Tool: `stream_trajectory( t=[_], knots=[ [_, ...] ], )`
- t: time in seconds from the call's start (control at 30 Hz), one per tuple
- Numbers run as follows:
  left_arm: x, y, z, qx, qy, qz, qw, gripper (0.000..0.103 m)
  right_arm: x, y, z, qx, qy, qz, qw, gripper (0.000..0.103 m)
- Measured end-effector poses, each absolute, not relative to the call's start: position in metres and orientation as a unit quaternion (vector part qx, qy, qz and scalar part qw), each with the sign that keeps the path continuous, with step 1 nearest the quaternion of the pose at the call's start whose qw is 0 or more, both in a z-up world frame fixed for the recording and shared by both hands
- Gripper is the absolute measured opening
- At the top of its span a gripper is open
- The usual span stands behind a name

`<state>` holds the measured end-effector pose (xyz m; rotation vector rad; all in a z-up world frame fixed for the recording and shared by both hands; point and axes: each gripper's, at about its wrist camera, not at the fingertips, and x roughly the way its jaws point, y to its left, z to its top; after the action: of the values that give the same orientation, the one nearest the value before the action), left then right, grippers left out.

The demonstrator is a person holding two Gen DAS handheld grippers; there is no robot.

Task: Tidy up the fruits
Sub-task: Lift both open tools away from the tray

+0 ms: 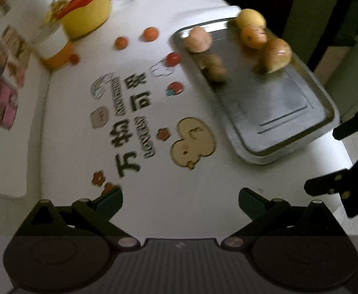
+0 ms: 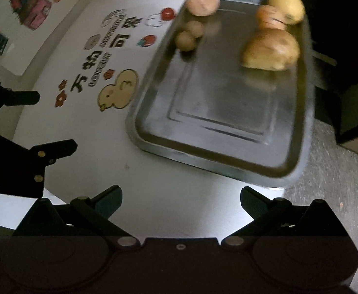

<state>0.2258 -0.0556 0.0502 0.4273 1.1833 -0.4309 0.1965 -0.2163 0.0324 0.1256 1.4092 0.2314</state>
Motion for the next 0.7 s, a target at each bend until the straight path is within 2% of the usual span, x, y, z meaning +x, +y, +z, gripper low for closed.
stream_trajectory(
  t=[0.43,0.7],
  knots=[
    [0.246,-0.006,0.058,0.131,0.562,-0.111,0.809,0.102,0.227,-0.169,0.047,0.006,0.620,0.167,0.767,0.102],
    [0.263,0.016,0.068,0.092,0.547,-0.087,0.828,0.102,0.239,-0.154,0.071,-0.038,0.548,0.162,0.820,0.102]
  ],
)
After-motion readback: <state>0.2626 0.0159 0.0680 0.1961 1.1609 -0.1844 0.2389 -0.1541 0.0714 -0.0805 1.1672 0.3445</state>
